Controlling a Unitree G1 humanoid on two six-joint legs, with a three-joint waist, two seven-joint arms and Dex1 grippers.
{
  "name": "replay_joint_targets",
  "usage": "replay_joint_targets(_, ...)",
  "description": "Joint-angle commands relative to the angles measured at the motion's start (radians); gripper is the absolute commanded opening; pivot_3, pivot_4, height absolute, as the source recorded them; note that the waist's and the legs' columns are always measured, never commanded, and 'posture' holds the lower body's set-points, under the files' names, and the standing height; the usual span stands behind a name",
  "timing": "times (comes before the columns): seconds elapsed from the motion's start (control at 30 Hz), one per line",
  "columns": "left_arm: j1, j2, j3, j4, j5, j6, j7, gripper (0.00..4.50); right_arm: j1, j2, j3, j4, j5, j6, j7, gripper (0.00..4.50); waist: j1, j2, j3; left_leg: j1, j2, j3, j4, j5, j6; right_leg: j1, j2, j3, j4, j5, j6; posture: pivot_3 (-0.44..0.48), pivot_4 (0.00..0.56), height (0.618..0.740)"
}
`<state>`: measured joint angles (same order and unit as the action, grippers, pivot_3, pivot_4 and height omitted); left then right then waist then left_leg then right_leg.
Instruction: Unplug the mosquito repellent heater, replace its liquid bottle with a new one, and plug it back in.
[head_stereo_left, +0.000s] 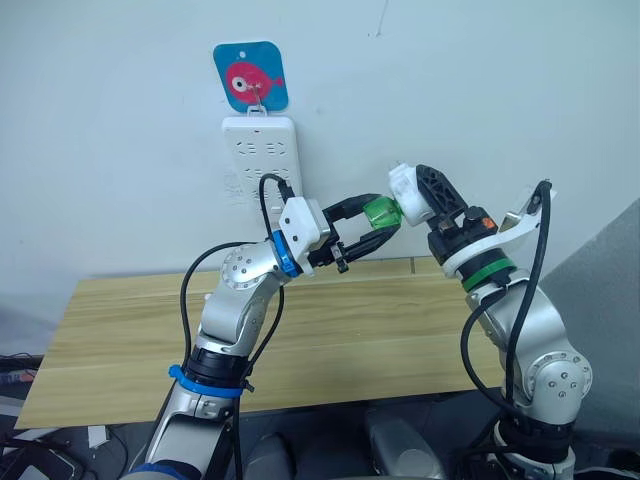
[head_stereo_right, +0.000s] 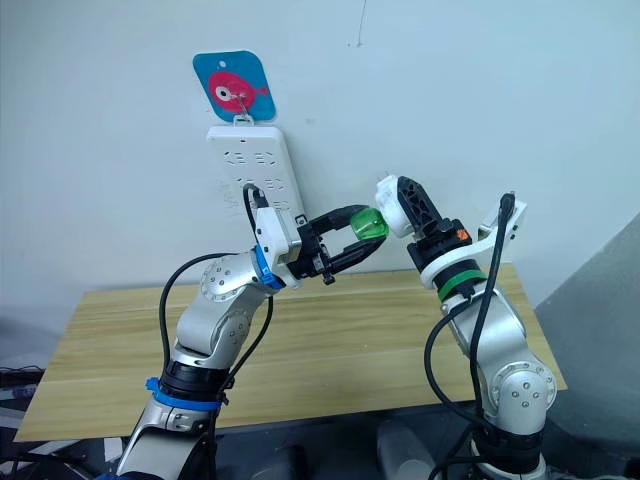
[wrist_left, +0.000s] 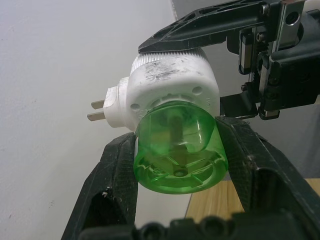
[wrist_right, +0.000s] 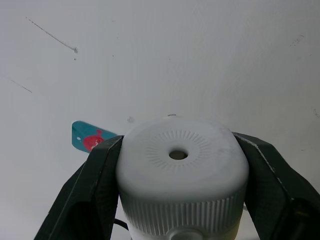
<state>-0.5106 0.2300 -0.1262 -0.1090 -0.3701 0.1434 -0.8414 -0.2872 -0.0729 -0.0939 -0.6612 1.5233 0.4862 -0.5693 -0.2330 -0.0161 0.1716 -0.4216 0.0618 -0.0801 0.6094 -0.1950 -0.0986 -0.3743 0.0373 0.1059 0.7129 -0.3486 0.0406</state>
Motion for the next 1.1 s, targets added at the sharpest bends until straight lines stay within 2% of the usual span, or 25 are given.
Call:
replay_joint_targets(0.03, -0.016, -0.005, -0.001, -0.020, -0.012, -0.009, -0.002, 2.26, -0.008, -0.002, 0.016, -0.043, 0.052, -0.026, 0.027, 2.94, 0.002, 0.000, 0.000, 0.000, 0.000, 0.000, 0.000, 0.000, 0.000, 0.000, 0.000, 0.000, 0.000, 0.000, 0.000, -0.280, 0.156, 0.740)
replay_joint_targets(0.37, -0.019, -0.001, 0.008, -0.021, -0.020, -0.018, -0.007, 2.26, -0.008, -0.013, 0.031, -0.056, 0.111, -0.039, 0.033, 2.94, 0.006, 0.000, 0.000, 0.000, 0.000, 0.000, 0.000, 0.000, 0.000, 0.000, 0.000, 0.000, 0.000, 0.000, 0.000, -0.278, 0.156, 0.740)
replay_joint_targets(0.43, -0.020, 0.009, 0.011, -0.021, -0.017, -0.029, -0.016, 2.26, 0.000, -0.020, 0.026, -0.058, 0.126, -0.043, 0.039, 3.66, 0.006, 0.000, 0.000, 0.000, 0.000, 0.000, 0.000, 0.000, 0.000, 0.000, 0.000, 0.000, 0.000, 0.000, 0.000, -0.279, 0.156, 0.740)
replay_joint_targets(0.53, -0.015, 0.031, 0.017, -0.031, -0.024, -0.032, -0.039, 2.26, 0.014, -0.054, 0.009, -0.055, 0.156, -0.041, 0.057, 4.50, 0.006, 0.000, 0.000, 0.000, 0.000, 0.000, 0.000, 0.000, 0.000, 0.000, 0.000, 0.000, 0.000, 0.000, 0.000, -0.278, 0.158, 0.740)
replay_joint_targets(0.7, 0.005, 0.087, 0.025, -0.059, -0.051, -0.025, -0.090, 2.26, 0.032, -0.172, -0.018, -0.027, 0.275, -0.006, 0.096, 4.50, 0.008, 0.000, 0.001, 0.000, 0.000, 0.000, 0.000, 0.000, 0.000, 0.000, 0.000, 0.000, -0.001, 0.000, 0.000, -0.268, 0.162, 0.740)
replay_joint_targets(0.83, 0.027, 0.182, 0.025, -0.093, -0.092, -0.016, -0.214, 2.26, 0.066, -0.390, -0.066, 0.072, 0.444, 0.175, 0.269, 4.50, 0.011, -0.001, 0.003, 0.000, 0.000, 0.001, 0.000, 0.000, 0.000, 0.000, 0.000, 0.001, -0.001, 0.000, 0.000, -0.249, 0.165, 0.740)
replay_joint_targets(0.97, 0.031, 0.255, 0.033, -0.102, -0.121, -0.013, -0.299, 2.26, 0.078, -0.566, -0.106, 0.192, 0.449, 0.383, 0.525, 4.50, 0.019, 0.000, 0.012, 0.001, 0.000, 0.001, 0.000, 0.000, 0.000, 0.000, 0.000, 0.001, -0.001, 0.000, 0.000, -0.237, 0.167, 0.740)
replay_joint_targets(1.1, 0.048, 0.301, 0.030, -0.113, -0.128, -0.025, -0.360, 2.26, 0.065, -0.684, -0.101, 0.276, 0.449, 0.528, 0.700, 4.50, 0.031, -0.001, 0.015, 0.001, 0.000, 0.003, 0.000, 0.000, 0.000, 0.000, 0.002, 0.005, -0.002, 0.000, 0.000, -0.217, 0.170, 0.740)
